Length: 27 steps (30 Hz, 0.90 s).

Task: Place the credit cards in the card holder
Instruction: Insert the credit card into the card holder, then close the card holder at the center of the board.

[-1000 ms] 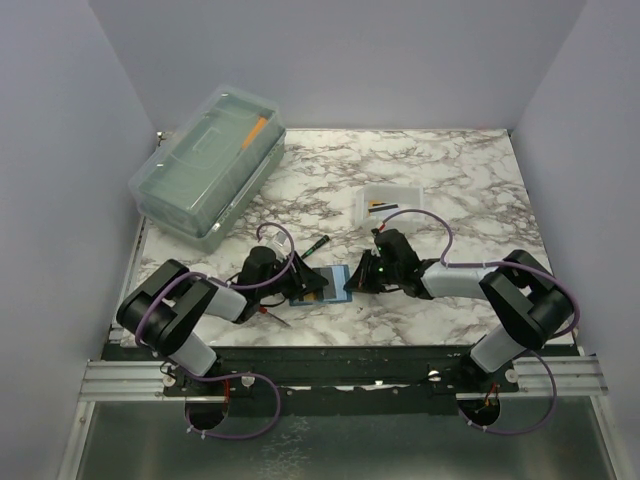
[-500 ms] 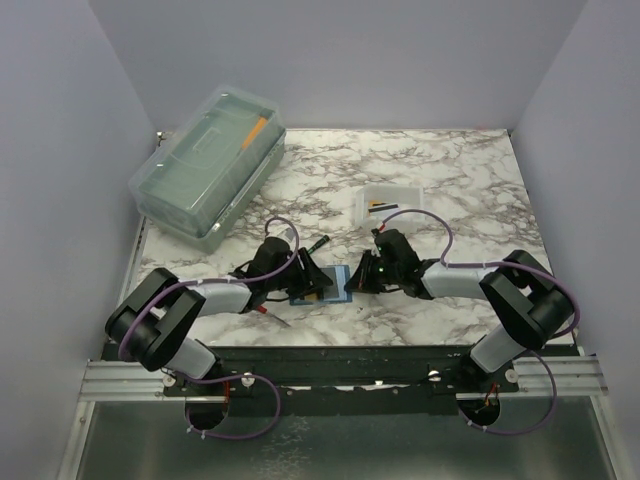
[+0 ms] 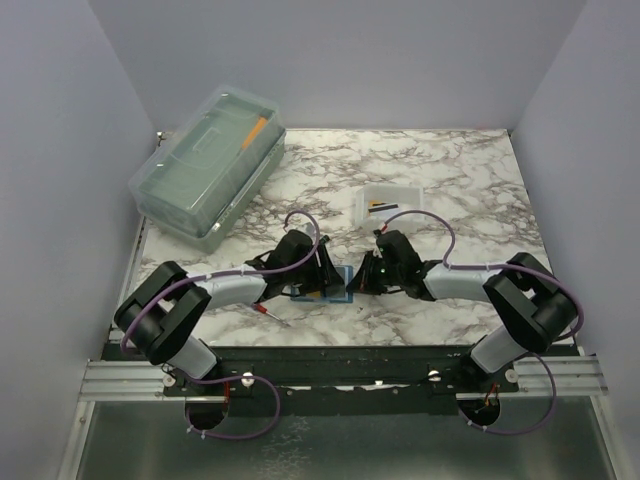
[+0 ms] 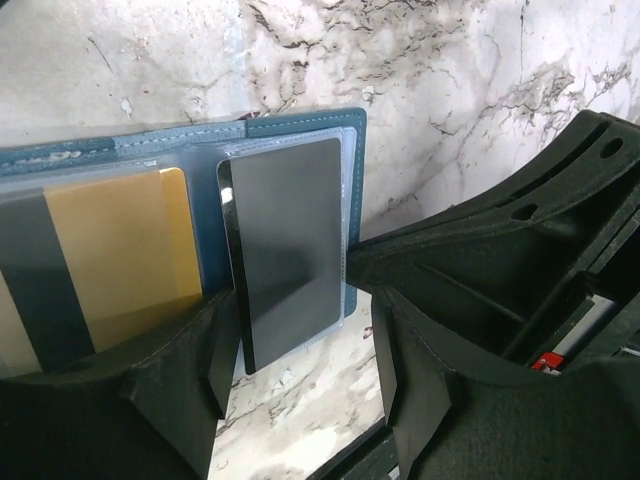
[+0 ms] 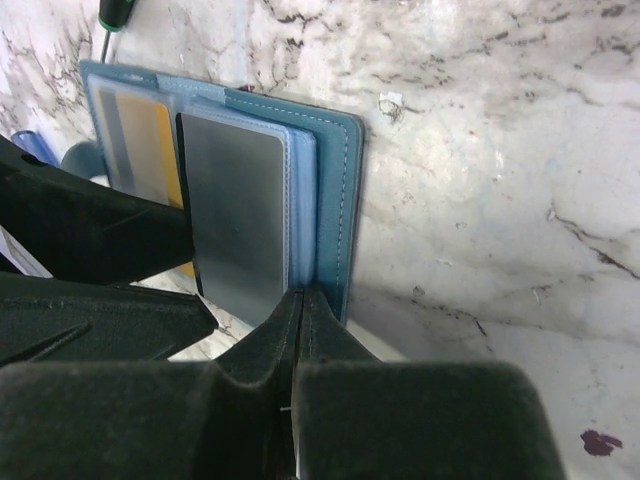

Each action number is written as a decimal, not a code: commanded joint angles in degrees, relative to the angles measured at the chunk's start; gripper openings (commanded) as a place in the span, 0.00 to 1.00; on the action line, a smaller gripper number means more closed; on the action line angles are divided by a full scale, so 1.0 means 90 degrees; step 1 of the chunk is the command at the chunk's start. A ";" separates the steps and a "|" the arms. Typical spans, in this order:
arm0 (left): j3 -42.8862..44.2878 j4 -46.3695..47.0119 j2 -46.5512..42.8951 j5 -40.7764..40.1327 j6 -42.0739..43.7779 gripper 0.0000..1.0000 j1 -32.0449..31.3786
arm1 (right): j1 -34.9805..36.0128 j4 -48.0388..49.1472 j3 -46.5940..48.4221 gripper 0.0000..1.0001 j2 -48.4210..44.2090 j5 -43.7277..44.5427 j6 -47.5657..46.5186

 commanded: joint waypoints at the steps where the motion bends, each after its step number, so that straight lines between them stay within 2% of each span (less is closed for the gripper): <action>1: 0.0137 -0.1201 -0.0040 0.0106 0.0395 0.61 0.0060 | 0.0083 -0.0690 -0.0116 0.01 -0.0258 0.0286 -0.0016; 9: 0.0573 -0.2712 -0.1179 0.0387 0.1183 0.67 0.0501 | 0.0088 -0.1172 -0.0081 0.08 -0.0578 0.0438 -0.0248; 15: 0.0714 -0.3412 -0.1676 0.0158 0.1614 0.71 0.1153 | 0.0094 -0.1123 0.0039 0.20 -0.0594 0.0256 -0.0480; 17: 0.0843 -0.3494 -0.1518 -0.0076 0.1802 0.76 0.1184 | 0.0091 -0.1046 0.0108 0.21 -0.0502 0.0126 -0.0520; 19: 0.1082 -0.3644 -0.1183 -0.0434 0.2005 0.89 0.1177 | 0.0097 -0.0936 0.0135 0.22 -0.0416 0.0023 -0.0519; 20: 0.1223 -0.3756 -0.1012 -0.0646 0.2102 0.93 0.1150 | 0.0098 -0.0880 0.0128 0.22 -0.0404 -0.0009 -0.0503; 23: 0.1536 -0.3976 -0.0572 -0.1341 0.2361 0.94 0.0988 | 0.0098 -0.0771 0.0078 0.24 -0.0433 -0.0044 -0.0464; 27: 0.1889 -0.4408 -0.0029 -0.1805 0.2563 0.86 0.0893 | 0.0098 -0.0776 0.0035 0.25 -0.0507 -0.0053 -0.0453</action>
